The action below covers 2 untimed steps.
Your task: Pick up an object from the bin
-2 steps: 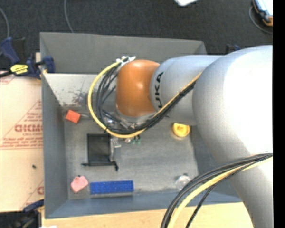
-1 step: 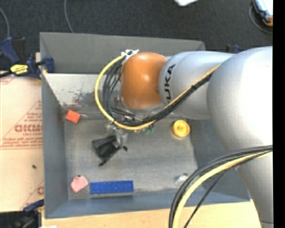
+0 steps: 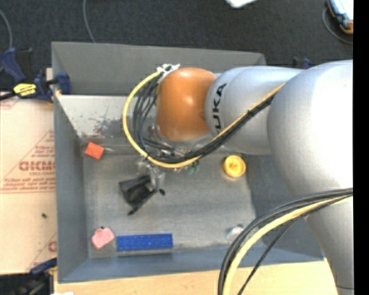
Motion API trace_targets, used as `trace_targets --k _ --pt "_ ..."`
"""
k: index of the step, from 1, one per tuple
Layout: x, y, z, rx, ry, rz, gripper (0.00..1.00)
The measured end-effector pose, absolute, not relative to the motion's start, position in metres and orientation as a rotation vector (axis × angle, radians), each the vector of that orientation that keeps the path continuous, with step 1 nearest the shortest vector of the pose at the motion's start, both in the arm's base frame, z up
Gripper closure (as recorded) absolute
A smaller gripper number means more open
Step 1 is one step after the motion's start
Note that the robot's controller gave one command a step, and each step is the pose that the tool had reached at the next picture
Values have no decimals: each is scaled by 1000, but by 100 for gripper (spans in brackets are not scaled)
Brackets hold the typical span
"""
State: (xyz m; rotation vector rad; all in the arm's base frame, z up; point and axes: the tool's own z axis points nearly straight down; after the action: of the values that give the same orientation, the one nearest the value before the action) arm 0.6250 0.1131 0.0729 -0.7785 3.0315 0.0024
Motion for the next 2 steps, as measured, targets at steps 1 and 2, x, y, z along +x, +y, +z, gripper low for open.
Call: trace_targets --k 1,2 --pt "625 113 73 -776 3032 3 100" --pt "625 113 73 -774 3033 3 100"
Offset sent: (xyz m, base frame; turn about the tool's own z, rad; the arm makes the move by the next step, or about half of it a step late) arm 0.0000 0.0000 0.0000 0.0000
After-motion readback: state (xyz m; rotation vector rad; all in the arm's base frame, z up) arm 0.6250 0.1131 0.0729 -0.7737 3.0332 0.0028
